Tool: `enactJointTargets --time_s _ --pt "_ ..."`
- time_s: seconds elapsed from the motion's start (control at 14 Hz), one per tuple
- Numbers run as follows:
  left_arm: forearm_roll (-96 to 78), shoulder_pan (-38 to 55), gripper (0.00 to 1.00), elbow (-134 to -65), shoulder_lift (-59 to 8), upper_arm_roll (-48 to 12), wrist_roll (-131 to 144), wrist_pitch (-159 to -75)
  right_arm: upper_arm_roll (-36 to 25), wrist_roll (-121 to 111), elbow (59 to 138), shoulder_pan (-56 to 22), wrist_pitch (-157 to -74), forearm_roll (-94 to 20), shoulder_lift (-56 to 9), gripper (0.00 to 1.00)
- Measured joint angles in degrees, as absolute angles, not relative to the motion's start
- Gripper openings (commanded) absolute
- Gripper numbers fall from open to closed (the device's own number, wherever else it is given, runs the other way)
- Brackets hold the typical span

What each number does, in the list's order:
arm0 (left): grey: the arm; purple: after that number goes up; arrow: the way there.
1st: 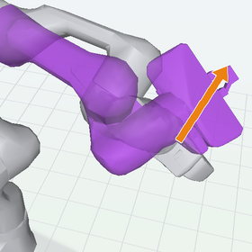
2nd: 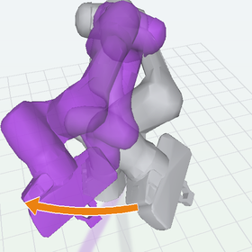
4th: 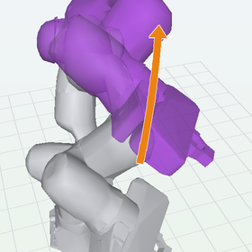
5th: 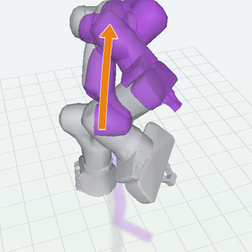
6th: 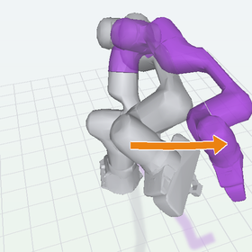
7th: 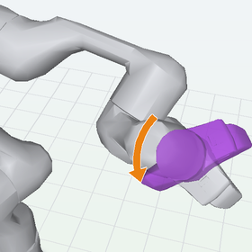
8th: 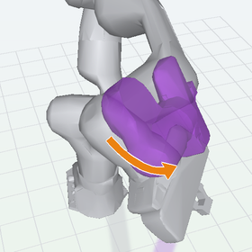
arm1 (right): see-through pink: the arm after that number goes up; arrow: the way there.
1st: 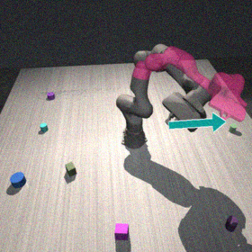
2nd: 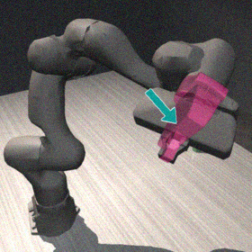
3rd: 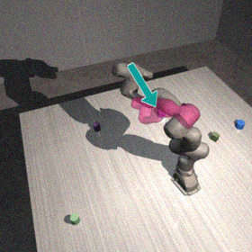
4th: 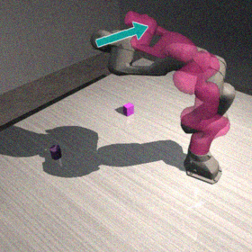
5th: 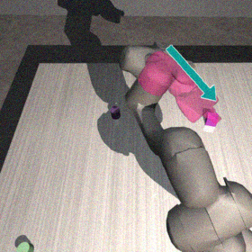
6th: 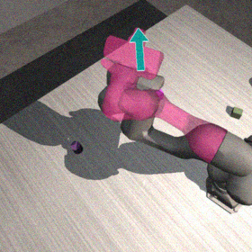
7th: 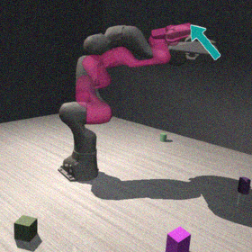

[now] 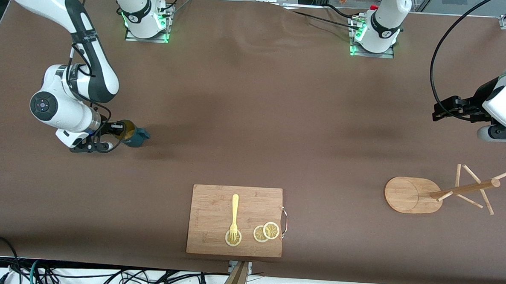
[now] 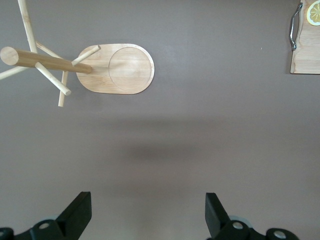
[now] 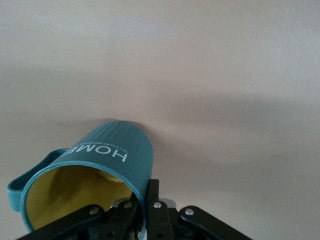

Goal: Pass cup and hang on rack
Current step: 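Close the right gripper on the teal mug's rim, then carry the teal mug with the right gripper toward the table middle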

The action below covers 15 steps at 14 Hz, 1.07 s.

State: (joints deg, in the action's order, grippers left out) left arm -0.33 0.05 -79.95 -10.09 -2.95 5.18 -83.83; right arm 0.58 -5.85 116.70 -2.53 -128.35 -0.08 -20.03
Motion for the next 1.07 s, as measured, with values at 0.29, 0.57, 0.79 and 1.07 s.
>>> enactJointTargets --time_s 0.29,0.57,0.79,1.07 --pt "-0.43 -0.24 1.0 -79.94 -10.11 -2.82 5.18 -83.83 9.65 0.91 110.42 -2.83 -119.73 -0.21 -15.75 0.0" --pt "-0.47 -0.25 1.0 -79.92 -10.11 -2.92 5.18 -83.83 16.38 17.5 104.12 -10.48 -116.67 -0.18 -16.03 0.0" --pt "-0.49 -0.23 1.0 -79.92 -10.27 -2.94 5.18 -83.83 16.58 25.79 98.59 -19.51 -116.51 -0.21 -20.87 0.0" --pt "-0.65 -0.2 1.0 -79.91 -10.86 -3.0 5.18 -83.83 16.45 38.15 87.45 -31.61 -116.6 0.09 -32.79 0.0"
